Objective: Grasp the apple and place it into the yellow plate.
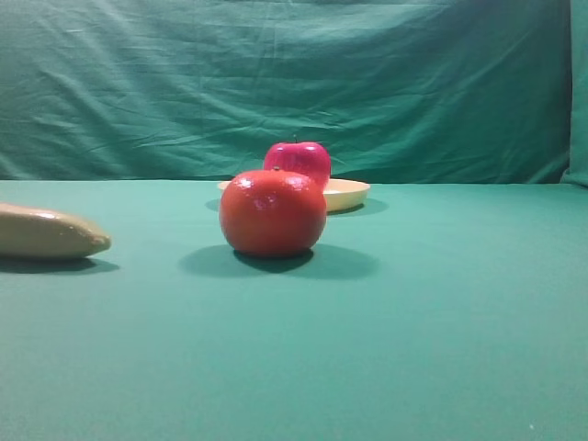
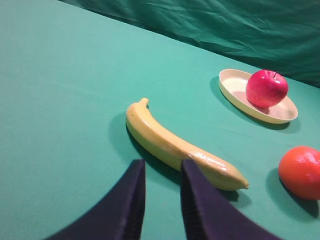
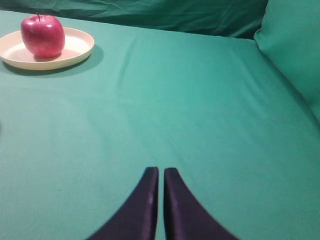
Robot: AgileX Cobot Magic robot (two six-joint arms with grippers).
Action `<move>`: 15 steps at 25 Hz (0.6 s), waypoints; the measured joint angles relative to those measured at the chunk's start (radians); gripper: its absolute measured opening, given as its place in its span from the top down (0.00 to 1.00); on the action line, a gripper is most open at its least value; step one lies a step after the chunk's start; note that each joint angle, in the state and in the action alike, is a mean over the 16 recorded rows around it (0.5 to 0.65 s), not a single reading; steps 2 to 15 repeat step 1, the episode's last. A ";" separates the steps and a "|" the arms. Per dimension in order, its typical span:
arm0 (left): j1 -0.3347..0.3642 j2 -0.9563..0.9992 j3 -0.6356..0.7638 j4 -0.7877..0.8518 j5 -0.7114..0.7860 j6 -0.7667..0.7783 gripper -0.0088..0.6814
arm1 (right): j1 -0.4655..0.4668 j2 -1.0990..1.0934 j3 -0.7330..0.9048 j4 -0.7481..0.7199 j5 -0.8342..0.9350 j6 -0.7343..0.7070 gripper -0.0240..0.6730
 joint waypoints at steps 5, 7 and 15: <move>0.000 0.000 0.000 0.000 0.000 0.000 0.76 | 0.000 0.000 0.000 0.000 0.000 0.000 0.97; 0.000 0.000 0.000 0.000 0.000 0.000 0.76 | 0.000 0.000 0.000 0.000 0.000 0.000 0.97; 0.000 0.000 0.000 0.000 0.000 0.000 0.76 | 0.000 0.000 0.000 0.000 0.000 0.000 0.97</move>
